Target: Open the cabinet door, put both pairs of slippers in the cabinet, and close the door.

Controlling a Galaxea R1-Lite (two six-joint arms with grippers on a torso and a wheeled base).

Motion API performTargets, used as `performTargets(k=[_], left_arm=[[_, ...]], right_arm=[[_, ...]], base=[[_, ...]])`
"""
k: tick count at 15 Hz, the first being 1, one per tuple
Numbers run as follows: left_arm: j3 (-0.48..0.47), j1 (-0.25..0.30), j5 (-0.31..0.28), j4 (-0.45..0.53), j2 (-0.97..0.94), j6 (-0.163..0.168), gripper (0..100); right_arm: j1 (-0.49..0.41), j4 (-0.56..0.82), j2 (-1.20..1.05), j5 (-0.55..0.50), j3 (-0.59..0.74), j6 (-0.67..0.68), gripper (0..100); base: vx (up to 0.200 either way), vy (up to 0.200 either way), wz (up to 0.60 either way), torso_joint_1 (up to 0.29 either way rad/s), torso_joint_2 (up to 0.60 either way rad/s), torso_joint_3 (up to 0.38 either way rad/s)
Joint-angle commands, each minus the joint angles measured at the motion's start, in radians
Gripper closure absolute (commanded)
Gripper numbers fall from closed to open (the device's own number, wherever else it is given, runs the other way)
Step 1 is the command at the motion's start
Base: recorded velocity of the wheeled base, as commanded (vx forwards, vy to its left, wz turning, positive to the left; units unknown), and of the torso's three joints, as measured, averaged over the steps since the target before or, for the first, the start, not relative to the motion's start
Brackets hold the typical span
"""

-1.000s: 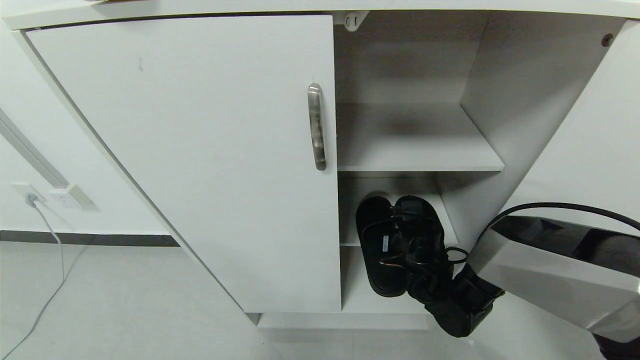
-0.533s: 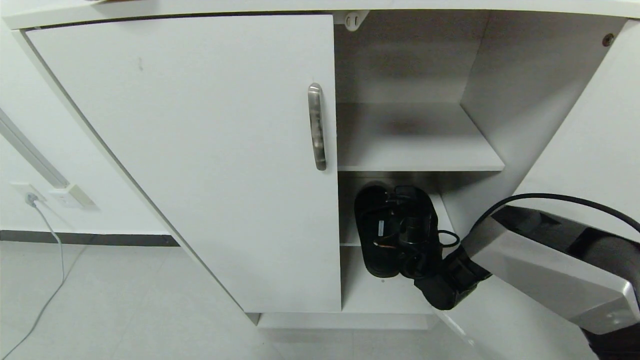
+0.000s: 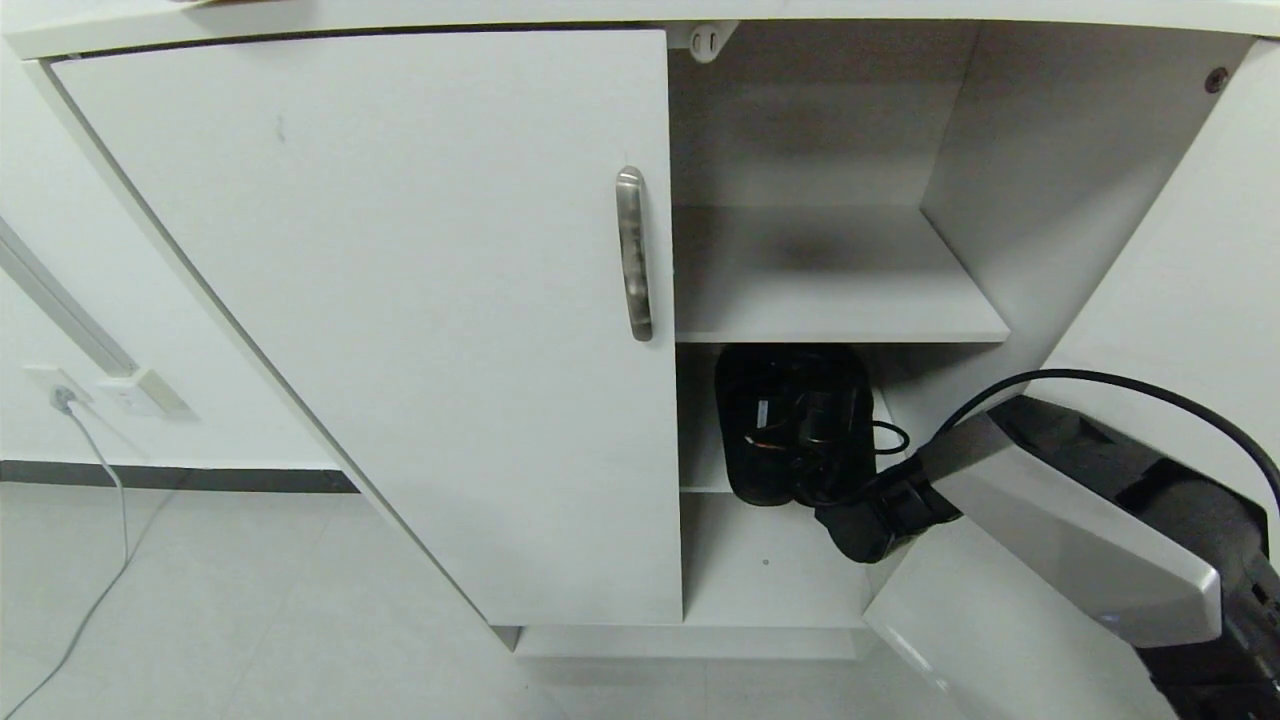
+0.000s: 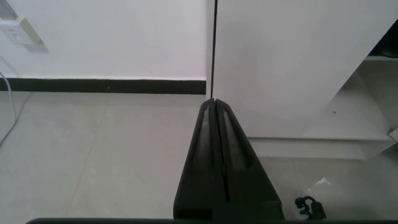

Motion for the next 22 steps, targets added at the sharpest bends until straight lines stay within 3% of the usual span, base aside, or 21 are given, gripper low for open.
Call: performTargets(k=[1,12,13,18,22], left_arm=[[0.0,-0.001,0.0,0.0,0.001,0.0,100],[0.0,0.001,0.0,0.0,0.001,0.0,100],[0.0,-0.001,0.0,0.0,0.001,0.0,100],[0.0,0.001,0.001,-0.001,0.001,0.0,100],[0.0,0.001,0.0,0.0,0.001,0.0,100]], right_arm=[[-0.004,0.015,0.022,0.0,-0.038,0.0,100],[-0.017,0.058,0.045,0.0,-0.063,0.002,100],[-0.017,0.061,0.045,0.0,-0.063,0.002,0],[-0.01,0.078,0.028,-0.006,-0.032,0.002,0],[0.022,0.021,-0.085,-0.009,0.141,0.008,0]], base=[[0.0,0.0,0.0,0.0,0.0,0.0],[0.0,0.0,0.0,0.0,0.0,0.0],[0.0,0.0,0.0,0.0,0.0,0.0],[0.0,0.0,0.0,0.0,0.0,0.0],[0.0,0.0,0.0,0.0,0.0,0.0]])
